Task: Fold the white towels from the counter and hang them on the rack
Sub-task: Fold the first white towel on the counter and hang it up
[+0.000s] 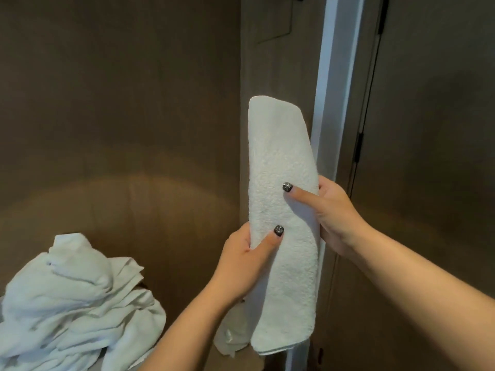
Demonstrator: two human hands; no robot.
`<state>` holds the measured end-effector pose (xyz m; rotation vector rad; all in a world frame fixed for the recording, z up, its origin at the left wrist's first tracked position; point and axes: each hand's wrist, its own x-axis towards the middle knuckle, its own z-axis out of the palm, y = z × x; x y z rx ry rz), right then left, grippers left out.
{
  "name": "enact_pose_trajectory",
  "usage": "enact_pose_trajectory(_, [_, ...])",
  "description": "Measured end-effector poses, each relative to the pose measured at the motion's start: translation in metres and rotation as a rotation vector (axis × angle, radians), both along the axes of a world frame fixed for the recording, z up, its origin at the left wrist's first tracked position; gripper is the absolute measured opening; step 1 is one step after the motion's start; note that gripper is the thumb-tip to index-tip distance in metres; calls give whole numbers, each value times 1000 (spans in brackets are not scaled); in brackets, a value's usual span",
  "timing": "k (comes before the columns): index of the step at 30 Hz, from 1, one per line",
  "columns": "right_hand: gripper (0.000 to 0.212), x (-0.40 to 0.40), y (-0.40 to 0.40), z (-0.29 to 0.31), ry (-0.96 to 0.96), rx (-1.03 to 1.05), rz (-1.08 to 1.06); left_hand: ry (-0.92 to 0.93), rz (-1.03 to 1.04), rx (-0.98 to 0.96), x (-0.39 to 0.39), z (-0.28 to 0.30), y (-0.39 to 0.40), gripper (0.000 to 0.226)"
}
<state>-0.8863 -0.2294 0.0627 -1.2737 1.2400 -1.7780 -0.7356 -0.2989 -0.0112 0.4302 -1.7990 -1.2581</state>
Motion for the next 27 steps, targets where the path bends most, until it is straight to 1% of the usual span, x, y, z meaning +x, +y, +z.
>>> enact_pose_trajectory(2, [65,-20,-4,25,12,-26,0,27,14,-43,-23,22,-6,41])
enact_pose_trajectory(3, [66,-28,-6,36,22,-40,1,39,10,-58,-32,33,-10,38])
enact_pose_trajectory(5, [65,-42,-11,59,38,-71,-1,57,4,-91,-50,55,-19,31])
enact_pose_trajectory(6, [63,-48,-14,69,36,-89,-6,61,7,-112,-58,65,-24,31])
enact_pose_trajectory(8, [51,-60,-22,88,10,-139,-25,58,15,-157,-73,86,-34,37])
enact_pose_trajectory(11, [25,-82,-42,111,-91,-218,-90,73,19,-214,-98,112,-49,38])
enact_pose_trajectory(13, [16,-93,-55,121,-129,-236,-113,88,35,-216,-111,123,-56,37])
enact_pose_trajectory(15, [11,-107,-73,132,-133,-263,-127,118,53,-179,-127,132,-68,35])
enact_pose_trajectory(18, [10,-131,-104,159,-98,-313,-122,157,15,-93,-150,148,-99,27])
enact_pose_trajectory(19, [11,-139,-115,170,-78,-333,-120,158,-22,-68,-156,154,-111,30])
enact_pose_trajectory(22, [14,-162,-150,211,-26,-410,-123,131,-150,-35,-176,176,-152,48])
enact_pose_trajectory(25, [16,-179,-178,251,35,-493,-122,121,-145,-103,-196,199,-183,48])
enact_pose_trajectory(27, [19,-191,-195,275,70,-545,-124,166,-112,-146,-210,216,-203,43])
